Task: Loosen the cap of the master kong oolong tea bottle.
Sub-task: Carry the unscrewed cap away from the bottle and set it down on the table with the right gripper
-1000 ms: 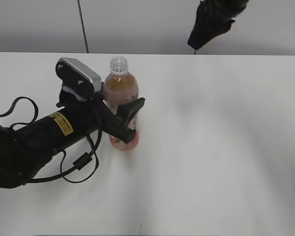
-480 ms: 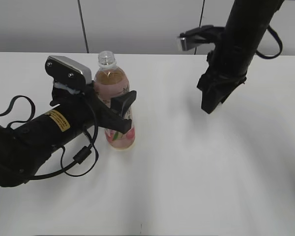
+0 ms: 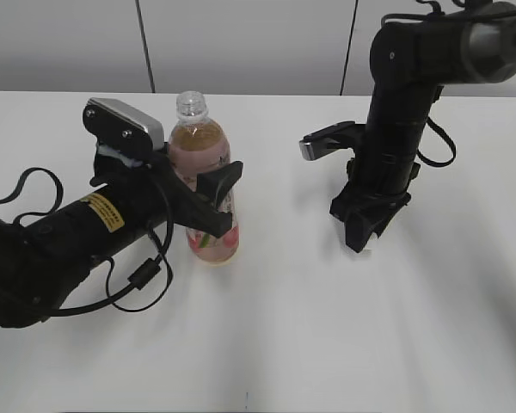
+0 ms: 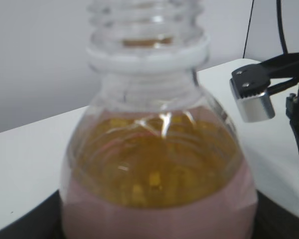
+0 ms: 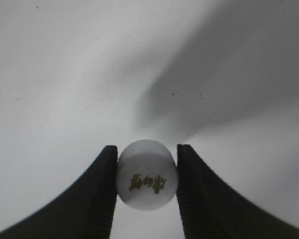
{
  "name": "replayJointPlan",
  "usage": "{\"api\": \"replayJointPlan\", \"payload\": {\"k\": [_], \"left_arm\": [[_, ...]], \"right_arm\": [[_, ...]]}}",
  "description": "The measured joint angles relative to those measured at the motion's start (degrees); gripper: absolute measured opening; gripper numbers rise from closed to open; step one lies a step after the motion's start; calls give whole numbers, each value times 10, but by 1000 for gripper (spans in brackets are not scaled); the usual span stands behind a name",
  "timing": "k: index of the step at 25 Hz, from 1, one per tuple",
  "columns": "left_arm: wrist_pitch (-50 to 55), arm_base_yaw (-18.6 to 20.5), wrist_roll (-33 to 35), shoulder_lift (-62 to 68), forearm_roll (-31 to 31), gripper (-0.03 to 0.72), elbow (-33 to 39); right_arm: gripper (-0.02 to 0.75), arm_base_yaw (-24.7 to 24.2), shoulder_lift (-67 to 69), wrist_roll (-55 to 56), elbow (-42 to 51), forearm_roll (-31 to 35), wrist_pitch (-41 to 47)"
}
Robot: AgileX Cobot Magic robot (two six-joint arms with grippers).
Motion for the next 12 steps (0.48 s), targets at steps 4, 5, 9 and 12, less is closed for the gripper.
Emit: {"api": "replayJointPlan", "payload": {"k": [4, 5, 9, 12], "left_arm": [[0, 0, 0, 0, 7, 441, 0], [-1, 0, 0, 2, 9, 441, 0], [-17, 0, 0, 16, 22, 441, 0], [-31, 0, 1, 23, 32, 441, 0]], "right_arm": [[274, -1, 23, 7, 0, -1, -12], [280, -1, 27, 11, 0, -1, -16], [326, -1, 29, 18, 0, -2, -25], [392, -1, 30, 20, 0, -2, -28]]}}
